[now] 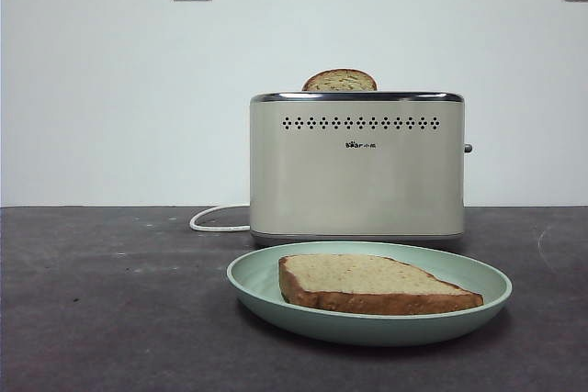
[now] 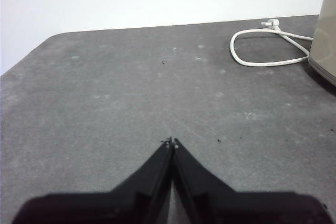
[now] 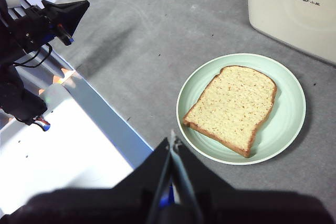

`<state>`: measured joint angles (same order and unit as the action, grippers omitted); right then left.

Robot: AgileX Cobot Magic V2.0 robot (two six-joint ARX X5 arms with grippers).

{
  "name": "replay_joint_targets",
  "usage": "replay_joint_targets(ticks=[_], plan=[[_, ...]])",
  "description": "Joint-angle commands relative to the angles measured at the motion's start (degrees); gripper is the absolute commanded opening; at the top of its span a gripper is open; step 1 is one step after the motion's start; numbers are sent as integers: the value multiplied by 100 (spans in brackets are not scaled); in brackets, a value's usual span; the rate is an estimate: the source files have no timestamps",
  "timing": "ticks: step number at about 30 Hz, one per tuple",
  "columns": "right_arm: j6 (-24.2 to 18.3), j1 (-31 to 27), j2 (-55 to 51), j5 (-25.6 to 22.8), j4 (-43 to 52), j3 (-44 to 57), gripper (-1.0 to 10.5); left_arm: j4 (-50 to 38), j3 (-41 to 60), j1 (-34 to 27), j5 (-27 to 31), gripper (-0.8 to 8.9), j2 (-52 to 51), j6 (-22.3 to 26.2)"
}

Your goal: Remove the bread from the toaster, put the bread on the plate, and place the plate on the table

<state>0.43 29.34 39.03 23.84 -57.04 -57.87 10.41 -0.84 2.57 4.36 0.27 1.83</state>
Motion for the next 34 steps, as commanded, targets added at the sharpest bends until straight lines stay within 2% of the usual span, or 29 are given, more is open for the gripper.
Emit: replay_joint_targets(ticks=[1,12,15,20,26,32,34], plan=[[-28,11,-9,-15,33,-7,2,-33,68,-22,0,-4,-15,-59],[-61,-46,-87,-22,17,-7,2,-33,68,-22,0,-4,-15,-59],[-625,-236,-247,-15,55,-4,1,-33,68,-22,2,-4,-15,-57],[-793,-866,-581,-17,446,22,1,-33,68,-22,0,-4,-15,-57],[-883,-1510,-1165,-20,1600,713,2,-33,68,-22,0,-4,-15,-59],[-876,-1720,-1965,-37,3501,2459,1,-33,68,-22,0,-4,-15,-59],[-874,-1768,-2181,-177,4094,3056,2,-33,68,-22,0,-4,-15,-57]])
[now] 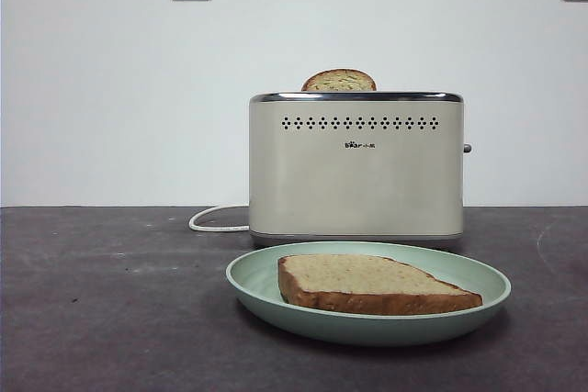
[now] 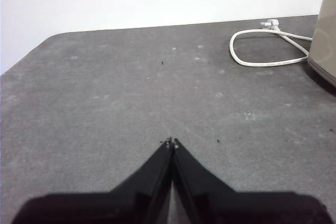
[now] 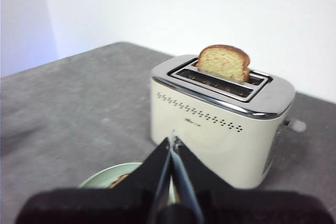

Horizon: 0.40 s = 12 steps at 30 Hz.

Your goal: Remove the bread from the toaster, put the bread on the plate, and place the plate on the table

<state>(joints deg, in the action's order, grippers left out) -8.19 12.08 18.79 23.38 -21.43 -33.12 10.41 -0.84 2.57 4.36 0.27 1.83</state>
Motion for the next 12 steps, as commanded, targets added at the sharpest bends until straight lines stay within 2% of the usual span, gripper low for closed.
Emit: replay_joint_targets(ticks=[1,5,8,12], plan=[[31,-55,-247,-293,739,804,1,-33,68,-22,2,-4,-15,-59],[273,-85,-656,-1080,1185,1598,2,-33,68,-22,0,-4,-15,-59],[282,-85,-918,-1467,1290,2015,2,-33,68,-22,0,-4,-15,-59],[282,-85,-1268,-1480,1303,2424,1,-33,68,-22,0,-4,-15,-59]])
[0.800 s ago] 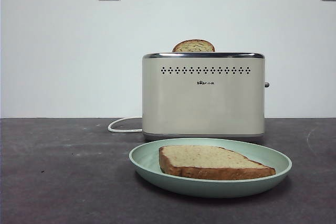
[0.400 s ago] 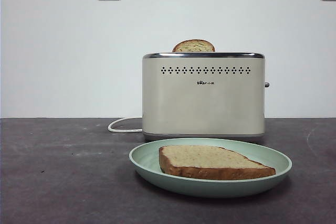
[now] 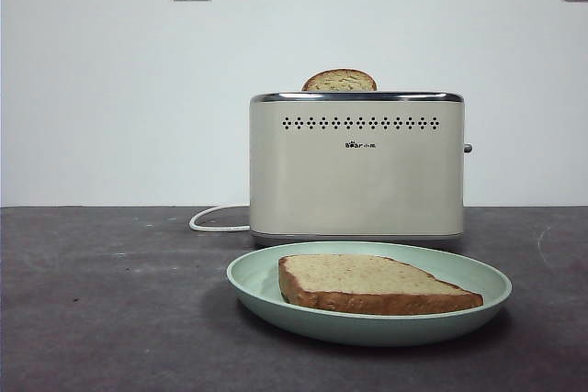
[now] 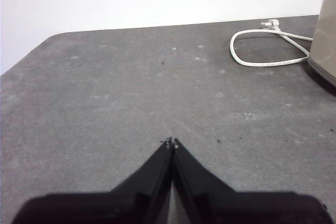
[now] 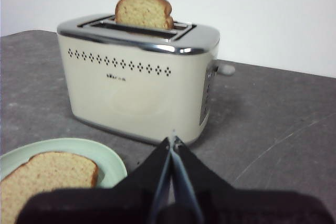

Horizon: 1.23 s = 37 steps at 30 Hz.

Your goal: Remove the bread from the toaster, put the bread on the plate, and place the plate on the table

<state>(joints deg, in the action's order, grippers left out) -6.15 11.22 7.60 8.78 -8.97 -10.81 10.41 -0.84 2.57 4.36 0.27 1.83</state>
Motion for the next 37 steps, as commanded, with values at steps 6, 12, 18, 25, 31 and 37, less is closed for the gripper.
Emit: replay_joint_targets(ticks=[6,12,18,25,31,37], plan=[[151,2,-557,-15,55,577,2,-33,68,-22,0,-4,-15,-59],[415,4,-750,-15,52,949,1,-33,68,-22,0,-4,-15,-57],[522,7,-750,7,-52,1054,1,-46,68,-22,0,-4,-15,-57],[525,7,-750,-15,-52,1051,2,-46,68,-22,0,-4,-15,-57],[525,7,-750,-13,-52,1051,1,-46,68,-22,0,-4,-15,-57],[525,7,-750,-13,-52,1051,1,-46,68,-22,0,-4,-15,-57]])
